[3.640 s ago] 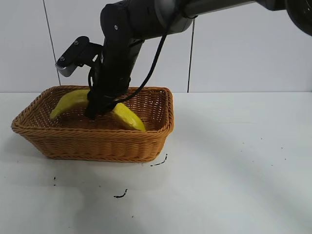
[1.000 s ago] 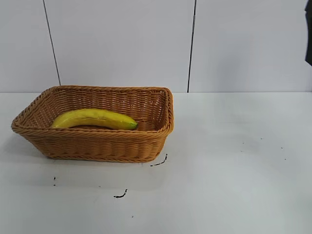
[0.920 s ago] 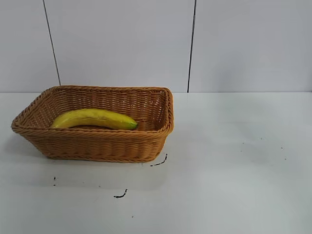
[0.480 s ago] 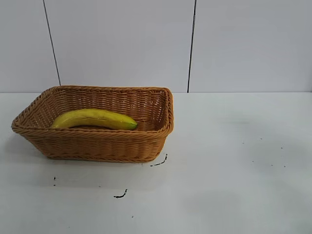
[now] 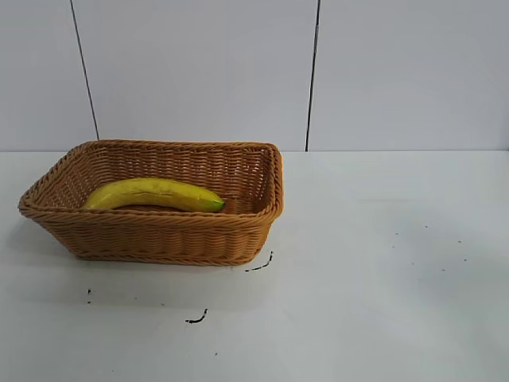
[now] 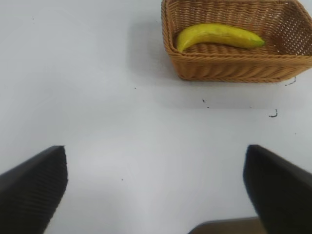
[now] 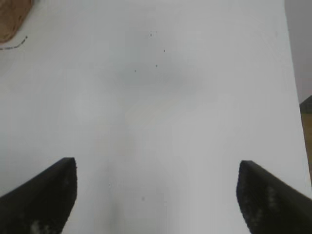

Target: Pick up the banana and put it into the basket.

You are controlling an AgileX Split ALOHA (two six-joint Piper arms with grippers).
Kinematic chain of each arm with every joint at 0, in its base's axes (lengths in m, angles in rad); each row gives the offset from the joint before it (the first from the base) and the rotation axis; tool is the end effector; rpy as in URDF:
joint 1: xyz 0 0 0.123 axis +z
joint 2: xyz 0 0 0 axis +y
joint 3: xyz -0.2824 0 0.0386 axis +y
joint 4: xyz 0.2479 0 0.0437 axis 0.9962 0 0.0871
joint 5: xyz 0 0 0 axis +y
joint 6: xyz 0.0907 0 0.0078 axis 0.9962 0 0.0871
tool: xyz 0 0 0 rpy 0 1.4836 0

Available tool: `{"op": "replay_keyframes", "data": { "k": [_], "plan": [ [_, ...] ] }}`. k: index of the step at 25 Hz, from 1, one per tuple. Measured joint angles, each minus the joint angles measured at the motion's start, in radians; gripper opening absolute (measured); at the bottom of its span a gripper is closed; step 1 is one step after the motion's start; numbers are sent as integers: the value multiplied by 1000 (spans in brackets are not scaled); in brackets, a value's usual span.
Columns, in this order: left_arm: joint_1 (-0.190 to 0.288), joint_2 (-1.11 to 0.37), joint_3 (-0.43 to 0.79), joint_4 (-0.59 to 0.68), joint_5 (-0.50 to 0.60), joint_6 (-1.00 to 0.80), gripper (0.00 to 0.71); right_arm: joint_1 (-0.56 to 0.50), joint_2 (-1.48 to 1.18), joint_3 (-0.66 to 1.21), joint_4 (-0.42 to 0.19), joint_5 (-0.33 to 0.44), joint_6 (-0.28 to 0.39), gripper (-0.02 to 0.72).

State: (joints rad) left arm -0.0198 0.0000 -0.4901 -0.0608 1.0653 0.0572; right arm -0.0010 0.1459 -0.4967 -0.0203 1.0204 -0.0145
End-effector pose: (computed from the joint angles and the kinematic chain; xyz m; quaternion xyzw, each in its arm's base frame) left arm -0.0041 -0.0048 0.2742 0.0341 0.8559 -0.0207 0.5156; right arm 0.0199 -0.0016 0.2783 -0.0065 0.8803 -0.0138 0.4742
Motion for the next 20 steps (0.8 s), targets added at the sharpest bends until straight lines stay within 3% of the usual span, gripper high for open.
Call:
{"op": "replay_keyframes", "data": {
  "k": [9, 20],
  "plan": [
    [0, 0, 0, 0, 0, 0, 695, 0, -148, 1, -1, 0, 0, 634],
    [0, 0, 0, 0, 0, 0, 695, 0, -151, 1, -1, -1, 0, 634]
  ]
}}
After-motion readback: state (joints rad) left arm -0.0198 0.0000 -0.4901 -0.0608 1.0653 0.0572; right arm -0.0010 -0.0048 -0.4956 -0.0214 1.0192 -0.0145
